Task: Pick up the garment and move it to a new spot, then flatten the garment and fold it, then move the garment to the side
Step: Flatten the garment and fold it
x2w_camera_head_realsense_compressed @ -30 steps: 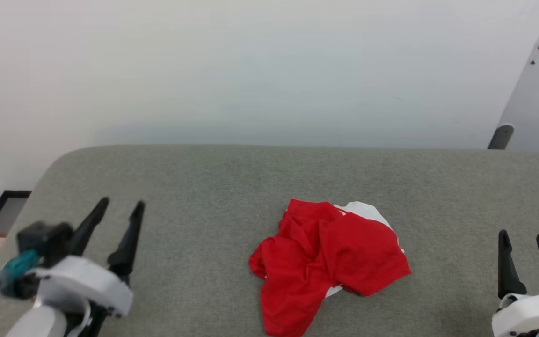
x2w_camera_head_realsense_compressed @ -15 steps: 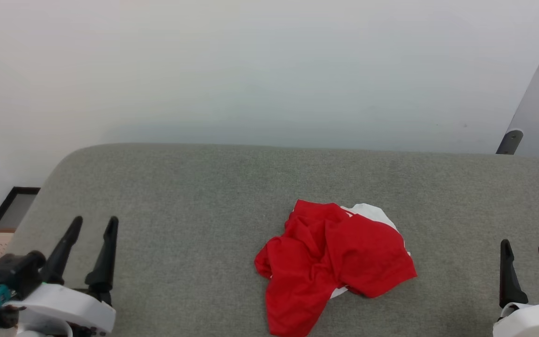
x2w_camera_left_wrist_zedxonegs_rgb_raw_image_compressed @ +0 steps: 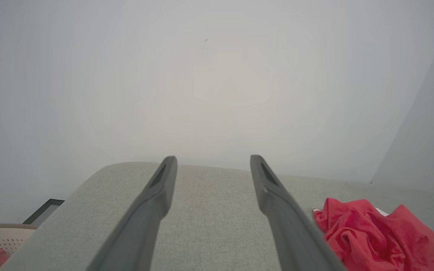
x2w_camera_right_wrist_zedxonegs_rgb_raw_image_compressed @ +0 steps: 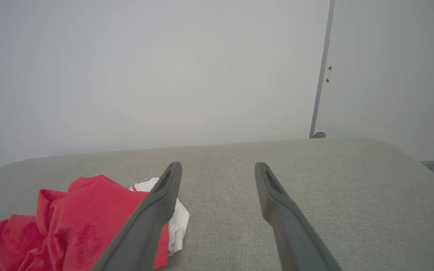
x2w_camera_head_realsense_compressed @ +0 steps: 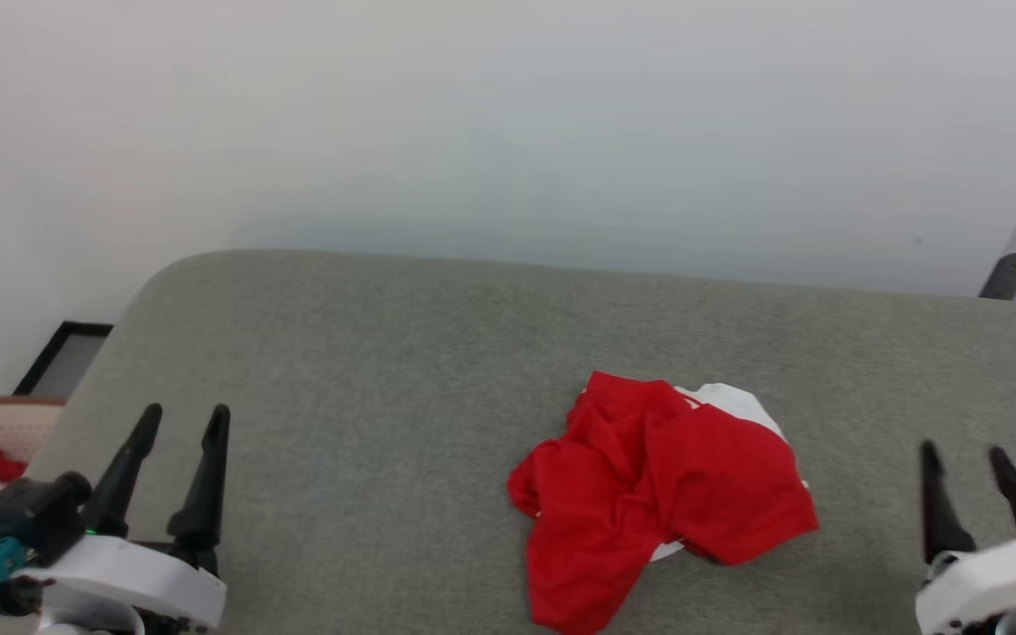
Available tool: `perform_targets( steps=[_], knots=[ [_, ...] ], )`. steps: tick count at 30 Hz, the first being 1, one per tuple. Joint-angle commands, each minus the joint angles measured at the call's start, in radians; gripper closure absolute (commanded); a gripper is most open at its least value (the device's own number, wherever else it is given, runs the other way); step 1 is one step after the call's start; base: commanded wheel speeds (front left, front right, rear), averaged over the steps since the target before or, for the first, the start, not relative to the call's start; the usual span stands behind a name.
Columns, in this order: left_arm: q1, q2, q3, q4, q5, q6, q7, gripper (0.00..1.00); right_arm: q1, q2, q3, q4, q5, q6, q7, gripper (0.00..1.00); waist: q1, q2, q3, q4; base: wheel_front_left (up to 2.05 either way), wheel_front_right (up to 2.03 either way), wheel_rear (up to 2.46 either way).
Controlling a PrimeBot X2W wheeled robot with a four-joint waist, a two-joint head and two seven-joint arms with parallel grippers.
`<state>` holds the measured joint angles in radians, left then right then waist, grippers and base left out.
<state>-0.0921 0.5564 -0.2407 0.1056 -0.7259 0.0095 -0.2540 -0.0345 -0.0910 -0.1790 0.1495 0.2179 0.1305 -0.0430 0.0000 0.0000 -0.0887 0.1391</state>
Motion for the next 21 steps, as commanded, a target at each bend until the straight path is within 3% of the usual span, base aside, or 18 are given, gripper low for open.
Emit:
perform_targets(
  steps=[1, 12, 21],
  knots=[
    [0.007, 0.002, -0.004, -0.009, 0.011, 0.008, 0.007, 0.0, -0.026, -0.031, 0.033, 0.002, -0.01, 0.0, 0.025, 0.0, 0.0, 0.0, 0.016, 0.035, 0.0, 0.0, 0.0],
    [-0.016, -0.039, -0.055, -0.076, 0.035, 0.027, 0.02, 0.0, -0.207, -0.167, 0.084, 0.116, 0.072, 0.0, 0.219, 0.0, 0.0, 0.0, 0.109, 0.175, 0.0, 0.0, 0.0],
    [-0.061, -0.082, -0.082, -0.077, 0.052, 0.015, 0.007, 0.0, -0.353, -0.25, 0.165, 0.275, 0.148, 0.0, 0.395, 0.0, 0.0, 0.0, 0.198, 0.239, 0.0, 0.0, 0.0]
  ],
)
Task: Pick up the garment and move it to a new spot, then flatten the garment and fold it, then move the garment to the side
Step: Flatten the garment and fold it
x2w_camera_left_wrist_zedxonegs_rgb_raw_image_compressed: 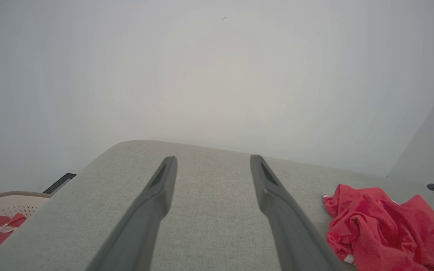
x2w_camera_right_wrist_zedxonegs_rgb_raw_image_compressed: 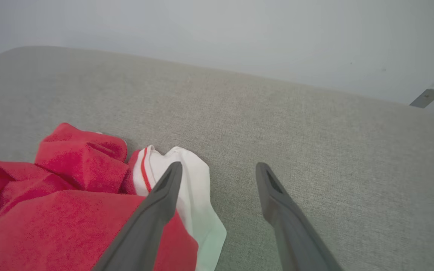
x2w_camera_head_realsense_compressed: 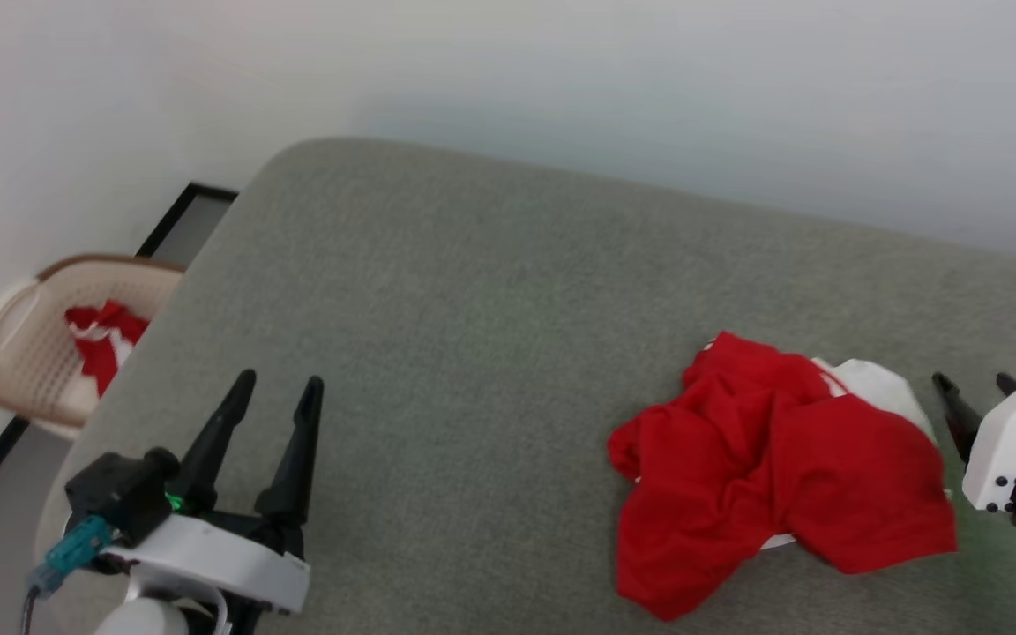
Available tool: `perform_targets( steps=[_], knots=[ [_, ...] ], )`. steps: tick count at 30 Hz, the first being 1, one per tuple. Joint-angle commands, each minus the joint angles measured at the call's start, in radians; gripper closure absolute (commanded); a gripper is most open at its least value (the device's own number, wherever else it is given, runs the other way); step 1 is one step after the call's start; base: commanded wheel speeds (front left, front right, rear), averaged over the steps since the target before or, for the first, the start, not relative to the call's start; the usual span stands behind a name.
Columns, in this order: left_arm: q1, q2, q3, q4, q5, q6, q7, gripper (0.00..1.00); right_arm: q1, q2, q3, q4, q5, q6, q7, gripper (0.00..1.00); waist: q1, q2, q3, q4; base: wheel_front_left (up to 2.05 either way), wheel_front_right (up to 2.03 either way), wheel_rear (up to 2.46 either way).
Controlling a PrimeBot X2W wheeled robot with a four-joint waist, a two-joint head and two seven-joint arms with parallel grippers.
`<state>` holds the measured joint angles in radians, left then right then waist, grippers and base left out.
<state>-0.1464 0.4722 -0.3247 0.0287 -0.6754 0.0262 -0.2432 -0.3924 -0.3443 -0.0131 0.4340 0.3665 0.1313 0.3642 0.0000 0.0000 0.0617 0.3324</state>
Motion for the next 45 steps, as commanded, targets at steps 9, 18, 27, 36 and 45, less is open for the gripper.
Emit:
perform_targets(
  steps=[9, 18, 27, 36, 45],
  knots=[
    [-0.067, -0.053, -0.012, 0.032, 0.021, -0.027, -0.015, 0.0, -0.123, -0.048, 0.104, 0.18, 0.087, -0.001, 0.19, 0.0, 0.0, 0.0, 0.135, 0.074, 0.0, 0.0, 0.0],
    [-0.089, -0.099, 0.002, 0.074, 0.039, -0.044, -0.022, 0.0, -0.172, -0.075, 0.202, 0.288, 0.129, -0.001, 0.214, 1.0, 0.0, 0.0, 0.154, 0.073, 0.0, 0.0, 0.0],
    [-0.062, -0.1, 0.05, 0.083, 0.044, -0.052, -0.021, 0.0, -0.231, -0.141, 0.241, 0.238, 0.174, -0.001, 0.183, 1.0, 0.0, 0.0, 0.114, 0.013, 0.0, 0.0, 0.0],
    [-0.054, -0.091, 0.059, 0.073, 0.052, -0.055, -0.021, 0.0, -0.224, -0.268, 0.19, 0.189, 0.187, -0.001, 0.171, 1.0, 0.0, 0.0, 0.087, -0.067, 0.0, 0.0, 0.0],
    [-0.08, -0.095, 0.039, 0.078, 0.058, -0.062, -0.015, 0.0, -0.178, -0.384, 0.082, 0.26, 0.127, -0.001, 0.105, 1.0, 0.0, 0.0, 0.102, -0.098, 0.0, 0.0, 0.0]
  ],
)
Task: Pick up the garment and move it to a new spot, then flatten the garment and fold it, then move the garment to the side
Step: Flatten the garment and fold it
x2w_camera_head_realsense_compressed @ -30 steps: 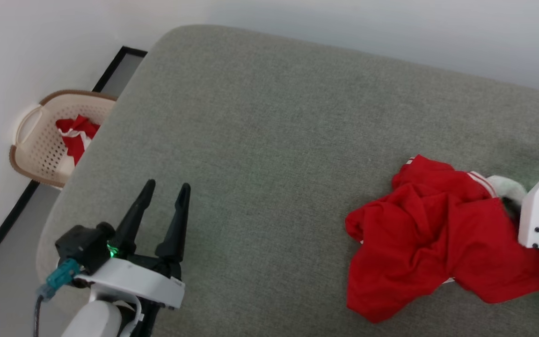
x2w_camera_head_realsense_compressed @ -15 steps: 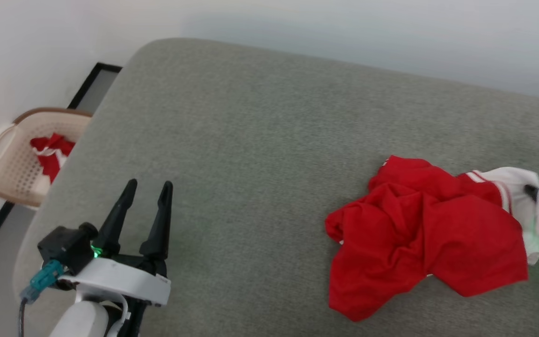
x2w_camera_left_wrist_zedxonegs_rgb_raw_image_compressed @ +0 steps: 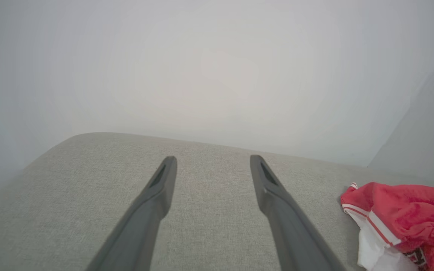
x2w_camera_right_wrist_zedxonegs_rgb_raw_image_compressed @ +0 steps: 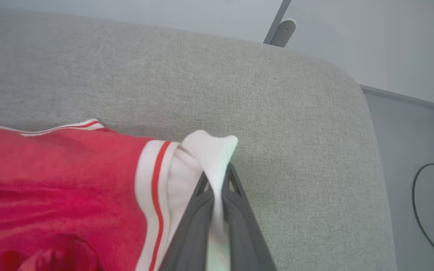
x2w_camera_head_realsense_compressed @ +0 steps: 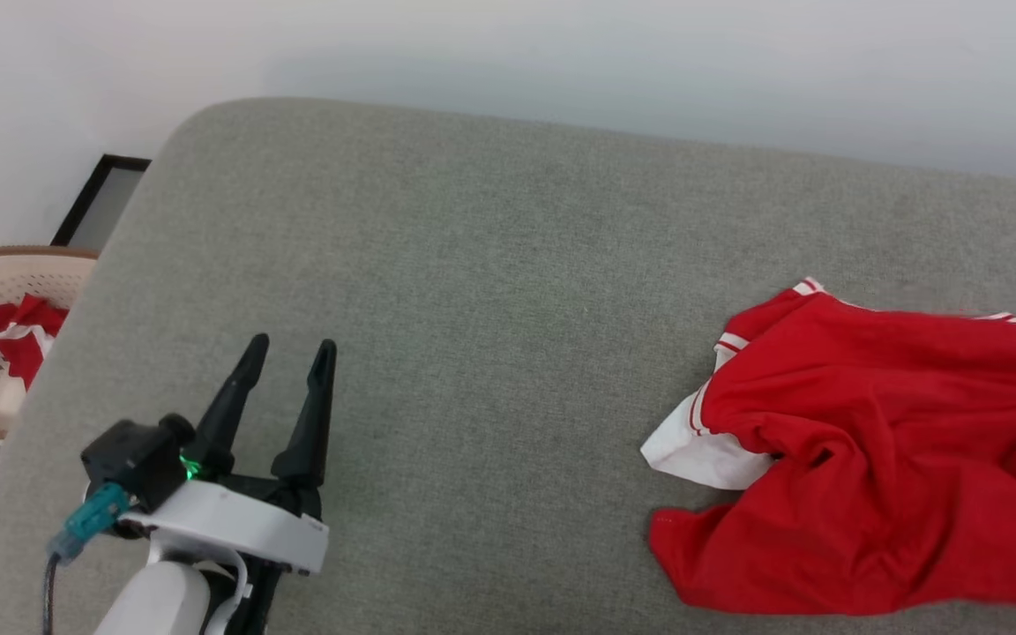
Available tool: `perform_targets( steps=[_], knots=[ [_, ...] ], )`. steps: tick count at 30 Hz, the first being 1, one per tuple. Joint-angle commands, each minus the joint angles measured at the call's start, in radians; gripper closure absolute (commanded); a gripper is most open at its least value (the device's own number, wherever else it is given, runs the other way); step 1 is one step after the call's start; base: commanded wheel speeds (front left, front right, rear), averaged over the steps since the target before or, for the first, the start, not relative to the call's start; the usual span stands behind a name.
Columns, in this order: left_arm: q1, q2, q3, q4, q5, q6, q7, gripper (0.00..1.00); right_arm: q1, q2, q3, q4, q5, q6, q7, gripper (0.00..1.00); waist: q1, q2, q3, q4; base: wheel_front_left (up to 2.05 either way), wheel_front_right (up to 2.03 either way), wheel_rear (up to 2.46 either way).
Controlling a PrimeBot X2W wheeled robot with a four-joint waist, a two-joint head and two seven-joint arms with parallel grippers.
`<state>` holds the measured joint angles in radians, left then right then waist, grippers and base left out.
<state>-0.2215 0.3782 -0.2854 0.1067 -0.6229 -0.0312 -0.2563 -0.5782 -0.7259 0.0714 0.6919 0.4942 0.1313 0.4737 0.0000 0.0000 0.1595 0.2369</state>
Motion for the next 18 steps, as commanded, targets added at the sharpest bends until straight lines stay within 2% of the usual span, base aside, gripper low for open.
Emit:
perform_targets(
  steps=[1, 6, 9, 10, 12, 13, 18],
  knots=[
    [-0.009, -0.002, -0.002, 0.001, 0.005, -0.004, 0.0, 0.0, 0.014, -0.002, -0.014, 0.02, -0.004, -0.001, -0.014, 1.0, 0.0, 0.0, 0.007, -0.003, 0.0, 0.0, 0.0],
    [-0.023, -0.005, -0.013, 0.008, 0.007, -0.008, 0.006, 0.0, 0.021, 0.036, -0.04, 0.126, -0.028, -0.001, -0.054, 1.0, 0.0, 0.0, 0.018, -0.001, 0.0, 0.0, 0.0],
    [-0.028, -0.006, -0.019, 0.014, 0.004, -0.011, 0.008, 0.0, 0.006, 0.065, -0.048, 0.184, -0.034, -0.001, -0.07, 0.94, 0.0, 0.0, 0.022, 0.001, 0.0, 0.0, 0.0],
    [-0.031, -0.006, -0.02, 0.014, 0.004, -0.01, 0.011, 0.0, -0.002, 0.073, -0.049, 0.198, -0.037, -0.001, -0.073, 0.81, 0.0, 0.0, 0.022, 0.0, 0.0, 0.0, 0.0],
    [-0.035, 0.0, -0.024, 0.016, 0.004, -0.012, 0.017, 0.0, -0.017, 0.084, -0.046, 0.224, -0.045, -0.001, -0.087, 0.45, 0.0, 0.0, 0.021, -0.003, 0.0, 0.0, 0.0],
    [-0.036, 0.003, -0.025, 0.017, 0.006, -0.013, 0.019, 0.0, -0.024, 0.089, -0.043, 0.234, -0.051, -0.001, -0.09, 0.01, 0.0, 0.0, 0.019, -0.005, 0.0, 0.0, 0.0],
    [-0.038, 0.019, -0.031, 0.016, -0.001, -0.014, 0.047, 0.0, -0.066, 0.103, -0.017, 0.252, -0.06, -0.001, -0.093, 0.0, 0.0, 0.0, -0.007, -0.033, 0.0, 0.0, 0.0]
  ],
)
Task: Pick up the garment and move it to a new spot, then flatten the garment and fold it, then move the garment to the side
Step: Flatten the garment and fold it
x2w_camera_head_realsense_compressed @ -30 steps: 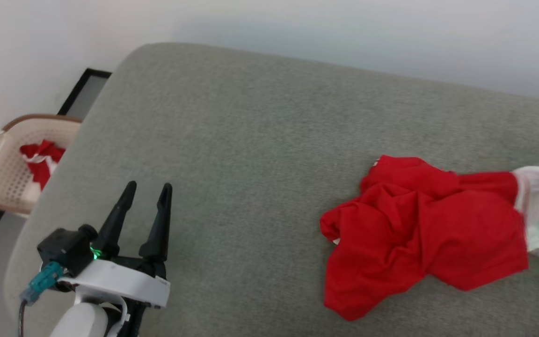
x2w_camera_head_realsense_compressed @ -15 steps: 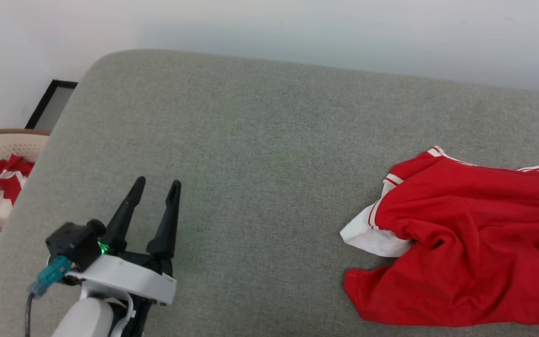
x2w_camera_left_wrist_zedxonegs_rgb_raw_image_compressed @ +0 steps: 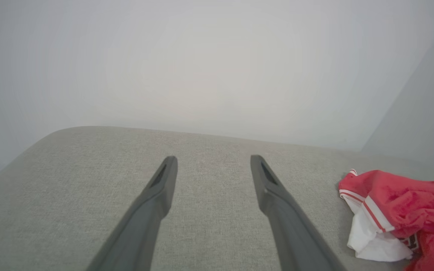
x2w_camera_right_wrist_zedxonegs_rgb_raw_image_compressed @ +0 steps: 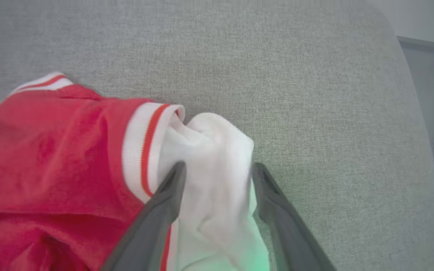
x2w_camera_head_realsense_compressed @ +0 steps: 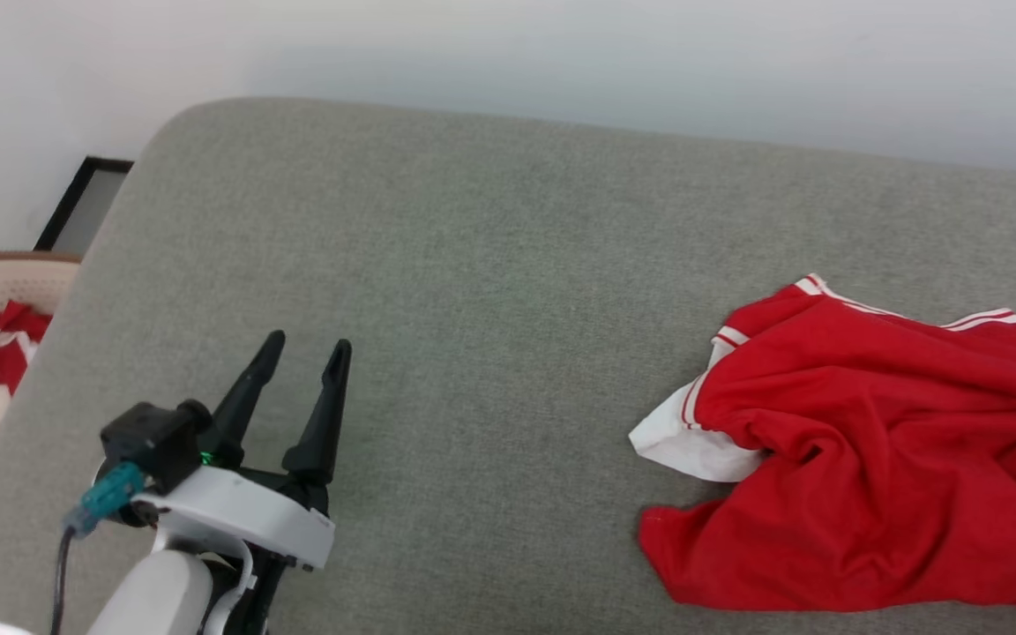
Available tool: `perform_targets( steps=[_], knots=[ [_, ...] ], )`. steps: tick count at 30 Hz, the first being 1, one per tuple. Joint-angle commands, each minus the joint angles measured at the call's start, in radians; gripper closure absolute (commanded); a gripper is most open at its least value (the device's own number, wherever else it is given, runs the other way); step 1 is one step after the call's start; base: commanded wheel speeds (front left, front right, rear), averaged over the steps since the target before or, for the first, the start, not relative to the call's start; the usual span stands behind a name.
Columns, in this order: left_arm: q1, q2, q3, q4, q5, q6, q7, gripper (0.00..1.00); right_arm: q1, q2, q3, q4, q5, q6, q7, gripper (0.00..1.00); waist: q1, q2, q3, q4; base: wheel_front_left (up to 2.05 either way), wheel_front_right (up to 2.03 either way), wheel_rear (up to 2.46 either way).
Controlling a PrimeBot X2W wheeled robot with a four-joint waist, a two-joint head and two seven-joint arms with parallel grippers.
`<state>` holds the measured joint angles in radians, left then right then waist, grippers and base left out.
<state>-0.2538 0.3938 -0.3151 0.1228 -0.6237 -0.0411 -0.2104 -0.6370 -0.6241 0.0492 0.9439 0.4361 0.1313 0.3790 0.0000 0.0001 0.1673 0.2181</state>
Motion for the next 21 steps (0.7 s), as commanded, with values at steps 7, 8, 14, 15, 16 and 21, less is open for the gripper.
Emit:
perform_targets(
  steps=[7, 8, 14, 15, 16, 21],
  knots=[
    [-0.039, 0.039, -0.019, -0.032, -0.038, -0.022, 0.117, 0.0, 0.004, 0.005, 0.06, -0.11, 0.018, -0.001, -0.06, 0.0, 0.0, -0.0001, -0.073, -0.077, 0.0, 0.0, 0.0],
    [-0.047, 0.048, -0.02, -0.035, -0.045, -0.027, 0.14, 0.0, 0.016, 0.011, 0.068, -0.136, 0.019, -0.001, -0.083, 0.0, 0.0, -0.0001, -0.08, -0.088, 0.0, 0.0, 0.0],
    [-0.105, 0.074, -0.048, -0.063, -0.086, -0.045, 0.268, 0.0, 0.08, 0.045, 0.065, -0.281, 0.015, -0.001, -0.231, 0.0, 0.0, -0.0001, -0.107, -0.147, 0.0, 0.0, 0.0],
    [-0.12, 0.08, -0.054, -0.068, -0.092, -0.047, 0.295, 0.0, 0.096, 0.06, 0.057, -0.307, 0.015, -0.001, -0.26, 0.0, 0.0, -0.0001, -0.11, -0.158, 0.0, 0.0, 0.0],
    [-0.137, 0.081, -0.059, -0.072, -0.102, -0.049, 0.323, 0.0, 0.114, 0.072, 0.054, -0.333, 0.007, -0.001, -0.289, 0.0, 0.0, -0.0001, -0.112, -0.169, 0.0, 0.0, 0.0],
    [-0.213, 0.07, -0.093, -0.063, -0.18, -0.056, 0.486, 0.0, 0.202, 0.146, 0.009, -0.462, -0.043, -0.001, -0.407, 0.0, 0.0, -0.0001, -0.114, -0.218, 0.0, 0.0, 0.0]
  ],
)
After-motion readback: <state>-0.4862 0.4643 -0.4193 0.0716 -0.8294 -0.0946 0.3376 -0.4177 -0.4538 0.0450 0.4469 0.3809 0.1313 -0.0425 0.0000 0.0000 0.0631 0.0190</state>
